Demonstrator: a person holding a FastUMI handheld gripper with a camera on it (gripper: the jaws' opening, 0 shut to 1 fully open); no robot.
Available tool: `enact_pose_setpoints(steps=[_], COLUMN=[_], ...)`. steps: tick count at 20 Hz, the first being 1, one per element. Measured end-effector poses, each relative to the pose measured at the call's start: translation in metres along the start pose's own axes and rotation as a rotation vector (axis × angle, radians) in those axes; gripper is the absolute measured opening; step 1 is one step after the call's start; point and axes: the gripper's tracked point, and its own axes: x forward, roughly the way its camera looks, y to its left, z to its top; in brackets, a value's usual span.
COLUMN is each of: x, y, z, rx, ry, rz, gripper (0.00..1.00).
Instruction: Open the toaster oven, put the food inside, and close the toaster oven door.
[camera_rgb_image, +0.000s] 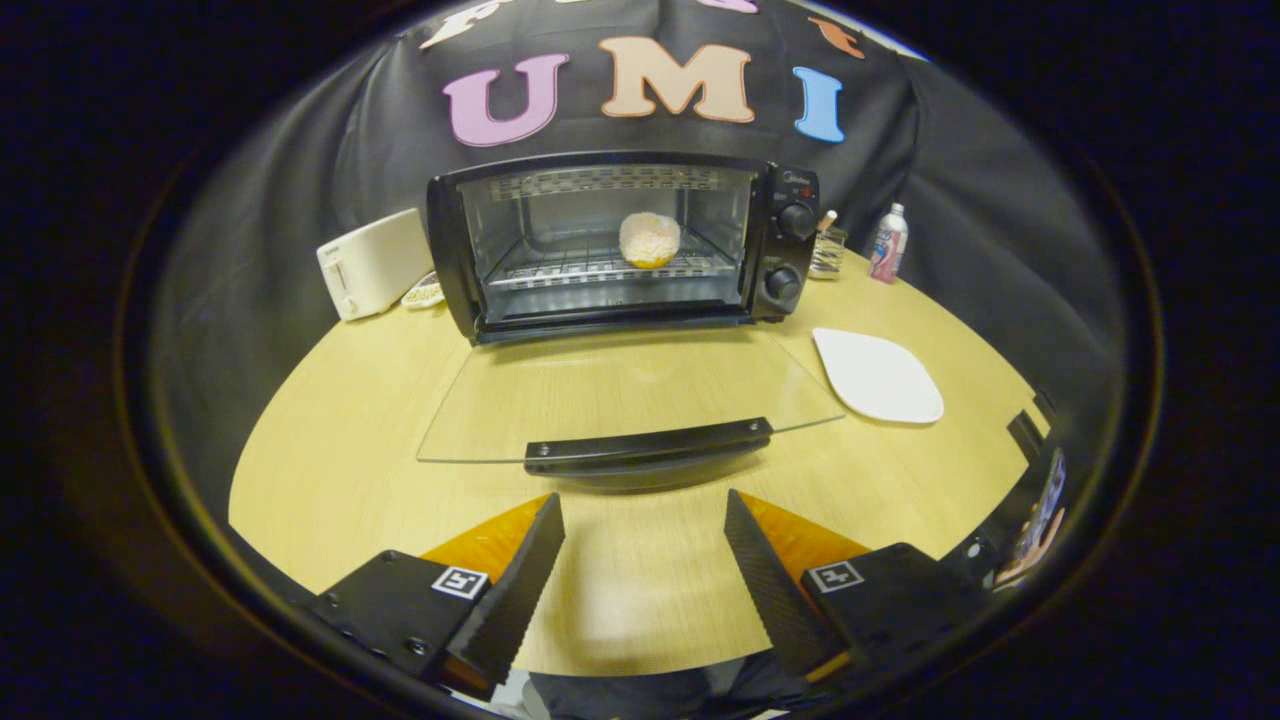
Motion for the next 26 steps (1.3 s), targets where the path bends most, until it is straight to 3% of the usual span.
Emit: enact_pose_setpoints(steps=[12, 26], x=[0.024, 0.000], y=[0.008, 0.006], z=[-0.003, 0.052], rx=[0.016, 0.033], ry=[0.032, -0.115], rz=[0.050, 0.040], gripper=[1.00, 0.99])
